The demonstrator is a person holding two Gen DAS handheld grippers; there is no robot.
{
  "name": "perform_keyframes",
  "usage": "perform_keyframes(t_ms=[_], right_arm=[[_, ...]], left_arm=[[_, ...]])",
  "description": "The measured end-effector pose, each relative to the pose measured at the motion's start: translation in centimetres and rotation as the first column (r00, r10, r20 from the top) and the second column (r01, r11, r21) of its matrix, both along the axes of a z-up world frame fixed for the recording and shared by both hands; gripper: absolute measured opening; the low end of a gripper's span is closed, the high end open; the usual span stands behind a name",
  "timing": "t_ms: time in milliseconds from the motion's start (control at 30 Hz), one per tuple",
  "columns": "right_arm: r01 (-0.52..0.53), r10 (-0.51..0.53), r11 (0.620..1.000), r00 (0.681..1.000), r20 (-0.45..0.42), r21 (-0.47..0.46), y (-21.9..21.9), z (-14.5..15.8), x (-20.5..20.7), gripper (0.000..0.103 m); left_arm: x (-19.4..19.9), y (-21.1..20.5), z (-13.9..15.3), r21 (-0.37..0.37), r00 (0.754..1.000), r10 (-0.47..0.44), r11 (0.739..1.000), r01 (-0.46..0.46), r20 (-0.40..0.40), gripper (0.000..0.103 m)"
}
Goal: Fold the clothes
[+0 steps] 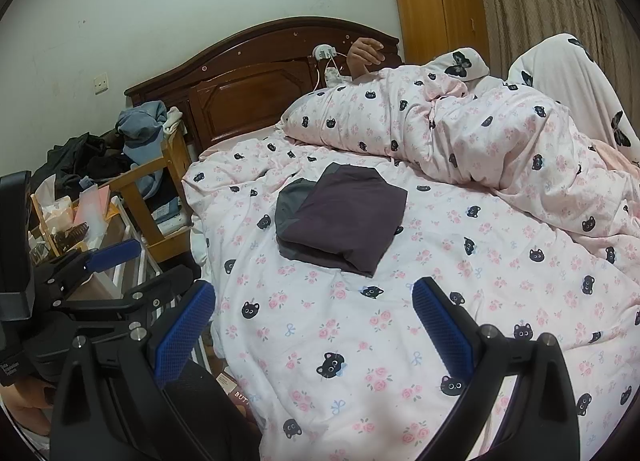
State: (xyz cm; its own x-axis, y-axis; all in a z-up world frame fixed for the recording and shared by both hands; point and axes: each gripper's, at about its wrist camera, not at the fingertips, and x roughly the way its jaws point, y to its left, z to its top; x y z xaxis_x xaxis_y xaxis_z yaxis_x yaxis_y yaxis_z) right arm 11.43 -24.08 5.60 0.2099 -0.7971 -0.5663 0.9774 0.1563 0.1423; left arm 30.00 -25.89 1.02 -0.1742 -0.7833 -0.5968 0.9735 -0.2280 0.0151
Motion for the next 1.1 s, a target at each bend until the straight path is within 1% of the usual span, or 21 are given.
perform_keyframes(t_ms=[1100], right_arm=[[-0.003,0.003,1.0,1.0,0.004,0.01,-0.13,-0.24,-0.14,0.101]], left_arm=[[-0.06,-0.2,-0.17,0.008,1.0,0.002,1.0,-0.002,0.008,0.077]])
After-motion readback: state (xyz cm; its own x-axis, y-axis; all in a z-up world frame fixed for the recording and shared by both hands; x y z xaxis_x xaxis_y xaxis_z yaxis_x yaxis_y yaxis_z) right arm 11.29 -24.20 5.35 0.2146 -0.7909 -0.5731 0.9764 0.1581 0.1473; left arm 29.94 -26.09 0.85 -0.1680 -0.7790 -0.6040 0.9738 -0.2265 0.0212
